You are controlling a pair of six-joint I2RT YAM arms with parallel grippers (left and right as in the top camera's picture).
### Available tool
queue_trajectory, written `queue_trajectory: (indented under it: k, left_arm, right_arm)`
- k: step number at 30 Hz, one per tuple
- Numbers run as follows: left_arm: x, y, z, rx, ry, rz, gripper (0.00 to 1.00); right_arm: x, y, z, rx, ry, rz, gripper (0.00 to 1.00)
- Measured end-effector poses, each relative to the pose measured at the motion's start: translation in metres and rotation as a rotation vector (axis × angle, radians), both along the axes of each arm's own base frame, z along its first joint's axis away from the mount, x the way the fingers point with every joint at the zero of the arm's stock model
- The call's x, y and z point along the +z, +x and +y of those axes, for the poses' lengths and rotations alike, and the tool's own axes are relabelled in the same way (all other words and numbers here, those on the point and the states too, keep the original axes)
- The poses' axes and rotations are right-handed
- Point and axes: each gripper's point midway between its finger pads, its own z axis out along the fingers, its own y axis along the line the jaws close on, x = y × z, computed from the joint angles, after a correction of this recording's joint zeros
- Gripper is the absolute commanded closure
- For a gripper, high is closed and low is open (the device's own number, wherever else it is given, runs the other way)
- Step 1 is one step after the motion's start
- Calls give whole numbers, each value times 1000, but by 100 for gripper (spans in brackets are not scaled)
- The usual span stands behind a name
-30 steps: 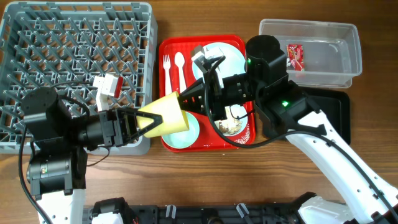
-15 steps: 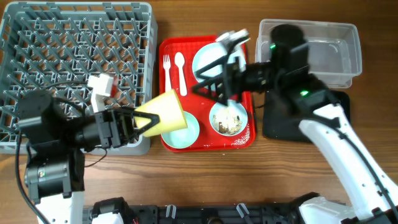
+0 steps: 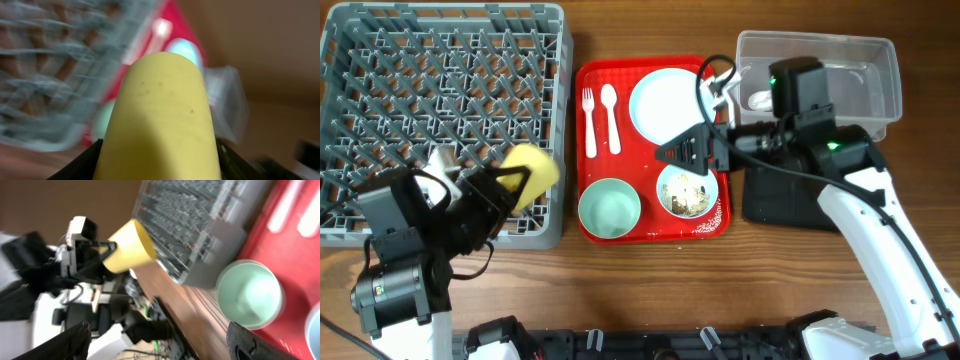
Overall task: Sort waste into correct bins and load items into the dishwasher rack
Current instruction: 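Place the yellow cup in the rack with the left gripper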
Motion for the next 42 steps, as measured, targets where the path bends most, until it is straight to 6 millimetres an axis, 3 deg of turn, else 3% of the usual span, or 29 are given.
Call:
queue_trajectory:
  k: [4,7,10,14,16,17,19,23,25,30,32,34,39,42]
  left_arm:
    - [-28,-3,39,110,212,109,48]
    - [-43,7,55,122,299,162,49]
    - [-65,21,52,66,362,232,49]
    - [-87,42,34,-30,436,266,48]
    - [-101,44,28,-65,476,308,42]
    - [-108,44,27,-77,495,333,19]
    - [-118,48,26,-97,523,360,0]
    - [-123,44,28,-99,535,401,0]
    - [-104,38,29,-104,536,436,0]
    - [-21,49,25,-88,520,303,0]
    - [11,41,17,-116,496,229,0]
    - [28,34,11,-143,488,165,0]
    - [84,-14,6,-148,508,-81,0]
    - [112,-47,6,-120,519,-220,0]
  right_arm:
    - [-31,-13,7,-11,-184,7,12]
    - [-42,-22,19,9,-271,-33,12]
    - [-48,-25,23,11,-320,-58,12]
    - [-53,-22,18,-15,-355,-60,12]
    - [-55,-23,16,-20,-367,-50,12]
    - [-55,-23,16,-20,-369,-48,13]
    - [-55,-22,16,-24,-373,-50,12]
    - [-56,-21,14,-30,-382,-54,12]
    - [-60,-18,10,-49,-410,-61,12]
    - [-72,-11,-8,-111,-524,-71,16]
    - [-81,-8,-21,-150,-614,-85,20]
    - [-85,-7,-27,-167,-670,-103,22]
    - [-106,-2,-20,-155,-744,-99,53]
    - [-139,6,-8,-137,-801,-64,56]
